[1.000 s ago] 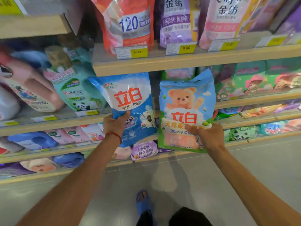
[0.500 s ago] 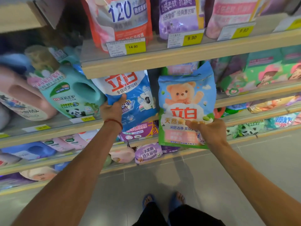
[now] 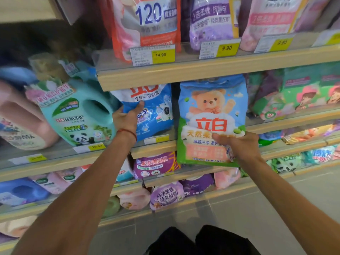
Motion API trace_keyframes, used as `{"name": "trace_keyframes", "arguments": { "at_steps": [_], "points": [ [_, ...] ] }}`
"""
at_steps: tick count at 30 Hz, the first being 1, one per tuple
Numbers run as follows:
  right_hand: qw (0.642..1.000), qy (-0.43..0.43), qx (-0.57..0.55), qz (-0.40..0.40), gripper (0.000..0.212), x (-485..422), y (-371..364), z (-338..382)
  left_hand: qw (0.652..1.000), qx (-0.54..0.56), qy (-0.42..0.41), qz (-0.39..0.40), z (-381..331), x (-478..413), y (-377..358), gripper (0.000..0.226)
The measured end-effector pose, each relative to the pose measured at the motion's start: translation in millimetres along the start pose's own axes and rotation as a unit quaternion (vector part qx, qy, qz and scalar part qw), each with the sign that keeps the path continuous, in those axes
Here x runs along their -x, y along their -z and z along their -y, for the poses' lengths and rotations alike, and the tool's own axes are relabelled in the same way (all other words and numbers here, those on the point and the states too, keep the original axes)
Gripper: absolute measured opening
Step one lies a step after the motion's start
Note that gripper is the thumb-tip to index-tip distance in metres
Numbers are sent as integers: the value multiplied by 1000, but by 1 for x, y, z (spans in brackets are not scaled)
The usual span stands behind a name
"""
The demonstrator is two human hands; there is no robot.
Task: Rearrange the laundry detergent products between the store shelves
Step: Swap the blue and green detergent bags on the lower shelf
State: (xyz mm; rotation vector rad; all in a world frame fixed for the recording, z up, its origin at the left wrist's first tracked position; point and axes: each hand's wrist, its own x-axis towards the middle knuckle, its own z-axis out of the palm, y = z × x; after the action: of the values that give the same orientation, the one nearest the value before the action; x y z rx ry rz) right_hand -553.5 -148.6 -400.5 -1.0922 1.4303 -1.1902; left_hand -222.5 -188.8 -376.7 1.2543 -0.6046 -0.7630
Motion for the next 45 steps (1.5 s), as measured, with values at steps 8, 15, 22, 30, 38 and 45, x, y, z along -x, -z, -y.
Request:
{"name": "trace_keyframes", "arguments": {
  "at_steps": [8, 15, 22, 30, 38, 45],
  "points": [
    [999, 34, 8, 19, 34, -14, 2, -3, 998, -51, 42, 18, 19, -17, -2, 54],
    [999, 21, 7, 24, 38, -17, 4, 2, 990, -117, 41, 59, 15, -16, -1, 54],
    [1000, 5, 23, 16, 34, -17, 3, 5, 967, -233, 21, 103, 11, 1, 11, 85],
    [1000, -3, 31, 4, 31, -14, 0, 11, 939, -332, -89, 24, 17, 22, 15, 69],
    [1000, 1, -2, 23, 28, -5, -5, 11, 962, -270, -39, 7, 23, 13, 23, 48],
    [999, -10, -24, 21, 34, 2, -12, 10, 939, -339, -54, -22, 26, 20, 24, 43]
  ]
}}
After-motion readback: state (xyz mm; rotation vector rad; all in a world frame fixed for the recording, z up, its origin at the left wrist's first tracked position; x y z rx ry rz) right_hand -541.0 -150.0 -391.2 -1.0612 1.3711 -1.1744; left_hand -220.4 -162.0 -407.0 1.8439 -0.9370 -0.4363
